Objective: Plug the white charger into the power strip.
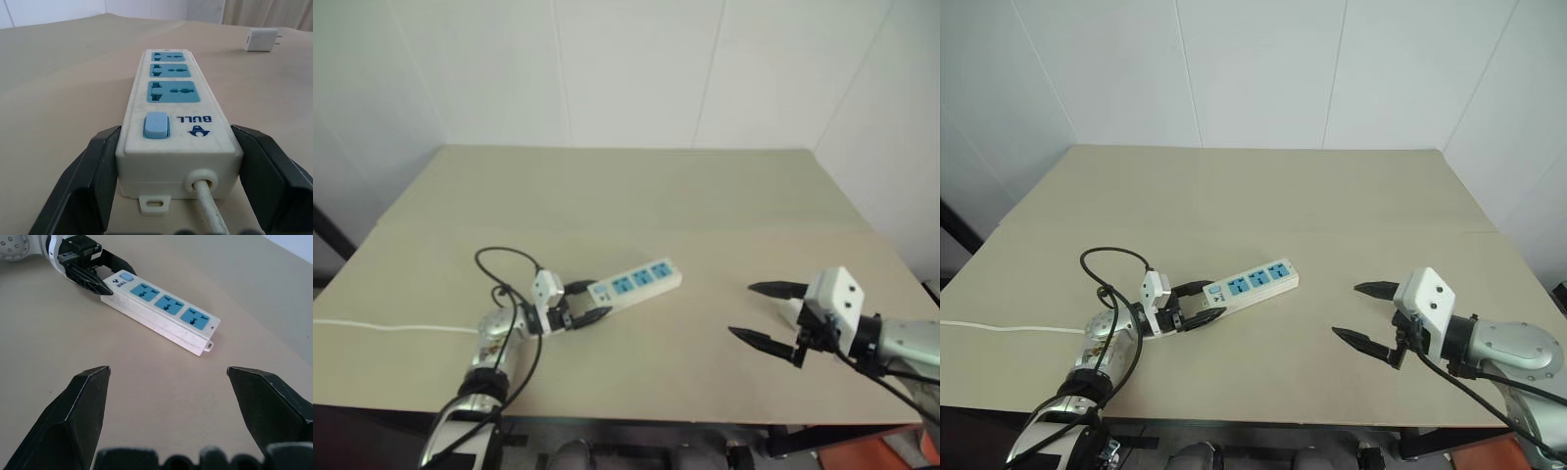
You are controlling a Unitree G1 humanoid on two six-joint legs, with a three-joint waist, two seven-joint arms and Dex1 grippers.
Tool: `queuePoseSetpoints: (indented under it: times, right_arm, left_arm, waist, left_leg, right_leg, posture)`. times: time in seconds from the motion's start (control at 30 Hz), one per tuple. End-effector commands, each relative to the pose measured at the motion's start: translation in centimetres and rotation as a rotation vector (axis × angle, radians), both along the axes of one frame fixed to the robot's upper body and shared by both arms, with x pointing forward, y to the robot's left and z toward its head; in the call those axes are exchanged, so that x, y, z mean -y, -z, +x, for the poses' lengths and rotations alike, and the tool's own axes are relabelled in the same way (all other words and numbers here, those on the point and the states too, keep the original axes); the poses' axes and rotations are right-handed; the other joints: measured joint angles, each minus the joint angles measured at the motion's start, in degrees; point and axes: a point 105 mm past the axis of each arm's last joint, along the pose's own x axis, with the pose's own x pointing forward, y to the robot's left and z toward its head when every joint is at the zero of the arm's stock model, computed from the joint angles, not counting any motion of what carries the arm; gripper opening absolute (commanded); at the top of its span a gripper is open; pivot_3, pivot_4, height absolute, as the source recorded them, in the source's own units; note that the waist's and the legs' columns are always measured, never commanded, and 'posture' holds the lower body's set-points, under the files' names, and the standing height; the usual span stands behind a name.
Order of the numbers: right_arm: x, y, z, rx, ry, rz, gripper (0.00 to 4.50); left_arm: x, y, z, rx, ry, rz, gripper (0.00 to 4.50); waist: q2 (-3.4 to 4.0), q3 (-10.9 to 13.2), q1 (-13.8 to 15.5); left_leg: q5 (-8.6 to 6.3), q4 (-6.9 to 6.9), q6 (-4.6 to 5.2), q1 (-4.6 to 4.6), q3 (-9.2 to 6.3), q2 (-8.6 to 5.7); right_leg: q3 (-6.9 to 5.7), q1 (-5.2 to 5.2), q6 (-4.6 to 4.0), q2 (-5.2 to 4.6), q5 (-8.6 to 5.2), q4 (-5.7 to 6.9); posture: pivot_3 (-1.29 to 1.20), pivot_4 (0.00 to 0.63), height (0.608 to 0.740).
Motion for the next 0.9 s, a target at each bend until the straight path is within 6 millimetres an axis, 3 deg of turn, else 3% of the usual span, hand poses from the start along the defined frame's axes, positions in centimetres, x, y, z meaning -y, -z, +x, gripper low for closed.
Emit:
queuePoseSetpoints:
  times: [0.03,0.2,0.5,0.7,0.9]
  right_arm:
    - [0.0,-1.0,0.0,0.052,0.001,-0.008,4.50]
    - [1.7,-1.6,1.4,0.014,0.126,-0.119,4.50]
    - [5.9,-2.2,5.4,-0.314,0.416,-0.360,4.50]
    - [6.3,-2.6,7.1,-0.519,0.597,-0.375,4.50]
    - [6.4,-1.2,7.1,-0.665,0.651,-0.419,4.50]
  left_arm:
    - [0.7,0.9,-0.6,-0.036,0.043,0.030,3.22]
    - [0.6,0.3,-2.0,-0.024,0.165,0.066,3.22]
    - [1.1,-0.5,-3.0,0.003,0.293,0.101,3.22]
    - [1.1,-0.6,-2.6,0.021,0.291,0.124,3.22]
    - [1.9,-0.3,-2.7,0.020,0.310,0.113,3.22]
  waist:
    - [0.00,0.00,0.06]
    - [-0.01,0.01,-0.13]
    - [-0.01,0.01,-0.47]
    - [0.00,0.01,-0.46]
    - [0.00,0.00,0.06]
  left_leg:
    - [0.00,0.00,0.00,0.00,0.00,0.00]
    - [0.00,-0.01,0.00,-0.06,0.01,-0.01]
    - [0.00,-0.03,0.00,-0.32,0.06,0.02]
    - [0.01,-0.03,0.01,-0.78,0.05,0.02]
    - [0.00,-0.02,0.02,-0.87,0.04,0.00]
  right_leg:
    - [0.00,0.00,0.00,0.00,0.00,0.00]
    - [-0.01,-0.06,-0.04,-0.02,0.02,-0.03]
    - [0.01,-0.45,-0.46,-0.06,0.23,-0.03]
    - [0.01,-0.92,-0.49,-0.05,0.26,0.02]
    - [-0.01,-0.93,-0.48,-0.08,0.26,-0.03]
  posture:
    - [0.00,0.150,0.740]
    - [0.00,0.150,0.740]
    - [0.00,0.150,0.740]
    - [0.00,0.150,0.740]
    - [0.00,0.150,0.740]
